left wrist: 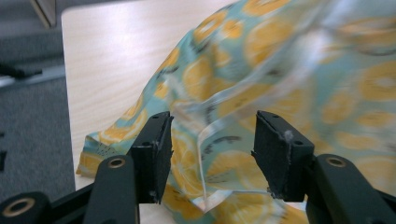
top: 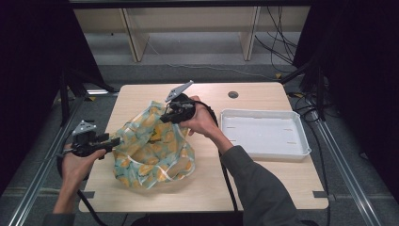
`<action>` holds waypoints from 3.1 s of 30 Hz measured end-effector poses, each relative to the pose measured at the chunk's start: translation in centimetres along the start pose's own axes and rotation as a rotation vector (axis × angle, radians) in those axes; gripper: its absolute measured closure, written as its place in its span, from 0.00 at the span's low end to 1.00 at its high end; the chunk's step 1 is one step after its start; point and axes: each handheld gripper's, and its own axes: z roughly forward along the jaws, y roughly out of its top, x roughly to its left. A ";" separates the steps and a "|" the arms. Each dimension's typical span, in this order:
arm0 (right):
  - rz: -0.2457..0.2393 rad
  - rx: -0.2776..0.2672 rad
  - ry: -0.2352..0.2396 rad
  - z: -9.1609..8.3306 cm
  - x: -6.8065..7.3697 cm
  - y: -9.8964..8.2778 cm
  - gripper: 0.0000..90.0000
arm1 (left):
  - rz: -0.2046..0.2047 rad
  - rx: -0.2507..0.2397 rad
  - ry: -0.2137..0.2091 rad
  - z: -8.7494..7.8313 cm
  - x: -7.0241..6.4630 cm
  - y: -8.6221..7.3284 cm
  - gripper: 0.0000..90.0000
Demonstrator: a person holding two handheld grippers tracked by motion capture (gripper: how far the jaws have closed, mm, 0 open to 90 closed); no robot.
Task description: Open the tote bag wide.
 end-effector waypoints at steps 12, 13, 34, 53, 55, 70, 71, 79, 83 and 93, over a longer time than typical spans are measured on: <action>0.006 -0.033 -0.029 0.8 -0.1 0.9 1.00 | 0.233 0.234 0.065 6.8 -5.1 -2.0 0.40; 0.010 -0.034 -0.030 0.7 -0.1 0.9 1.00 | 0.256 0.251 0.078 7.6 -5.1 -2.2 0.40; 0.019 -0.008 -0.306 3.9 -3.3 0.5 0.93 | 0.085 -0.009 0.061 5.7 2.1 3.4 0.98; 0.107 0.167 -0.368 5.3 -5.6 -4.0 0.78 | -0.006 0.178 0.042 13.6 4.1 1.2 0.97; 0.122 0.188 -0.385 6.0 -6.1 -4.8 0.81 | -0.009 0.187 0.042 14.0 4.1 0.9 0.97; 0.207 0.340 -0.350 8.2 -4.9 -7.6 0.54 | -0.007 0.236 -0.021 14.0 3.5 -1.0 0.84; 0.213 0.328 -0.344 7.8 -4.7 -7.4 0.50 | -0.005 0.254 -0.029 13.6 3.6 -0.9 0.78; 0.211 0.146 -0.334 2.6 -2.7 -5.6 0.50 | -0.005 0.142 -0.081 8.7 3.3 -0.1 0.65; 0.221 0.089 -0.351 1.3 -2.5 -5.4 0.58 | 0.025 0.098 -0.131 6.5 1.6 0.0 0.76; 0.231 0.181 -0.416 3.4 -4.9 -6.9 0.88 | 0.173 0.138 -0.256 7.0 -3.1 -2.8 0.98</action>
